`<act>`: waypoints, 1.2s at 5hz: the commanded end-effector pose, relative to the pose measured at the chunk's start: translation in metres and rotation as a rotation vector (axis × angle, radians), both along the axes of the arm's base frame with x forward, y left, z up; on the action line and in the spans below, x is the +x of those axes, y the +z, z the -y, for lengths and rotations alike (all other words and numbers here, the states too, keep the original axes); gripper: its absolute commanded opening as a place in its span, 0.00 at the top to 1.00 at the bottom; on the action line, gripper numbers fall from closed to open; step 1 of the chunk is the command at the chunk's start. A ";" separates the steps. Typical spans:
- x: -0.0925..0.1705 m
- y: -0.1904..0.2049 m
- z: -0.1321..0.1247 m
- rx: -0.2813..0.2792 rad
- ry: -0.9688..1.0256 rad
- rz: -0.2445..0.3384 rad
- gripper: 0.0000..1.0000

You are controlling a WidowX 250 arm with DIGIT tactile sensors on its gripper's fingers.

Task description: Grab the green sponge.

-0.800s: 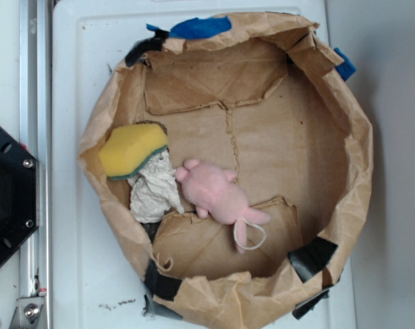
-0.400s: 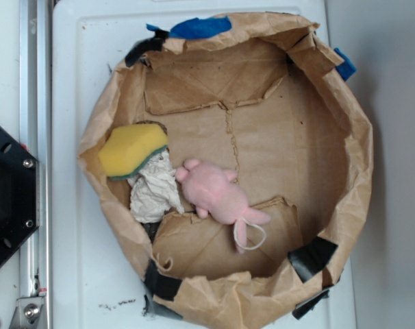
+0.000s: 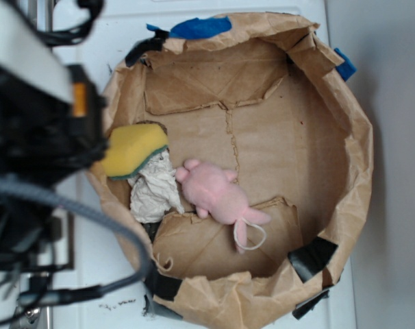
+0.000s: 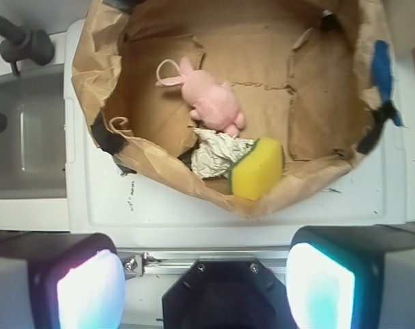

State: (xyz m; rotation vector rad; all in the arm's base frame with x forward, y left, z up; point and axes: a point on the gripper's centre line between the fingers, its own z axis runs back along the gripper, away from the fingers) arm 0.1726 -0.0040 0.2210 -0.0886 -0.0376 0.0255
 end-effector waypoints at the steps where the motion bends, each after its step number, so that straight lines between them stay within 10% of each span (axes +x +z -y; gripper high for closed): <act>1: 0.079 -0.035 -0.048 -0.059 -0.075 -0.051 0.00; 5: 0.079 -0.035 -0.048 -0.059 -0.075 -0.051 0.00; 6: 0.068 -0.077 -0.015 0.049 -0.137 -0.097 0.00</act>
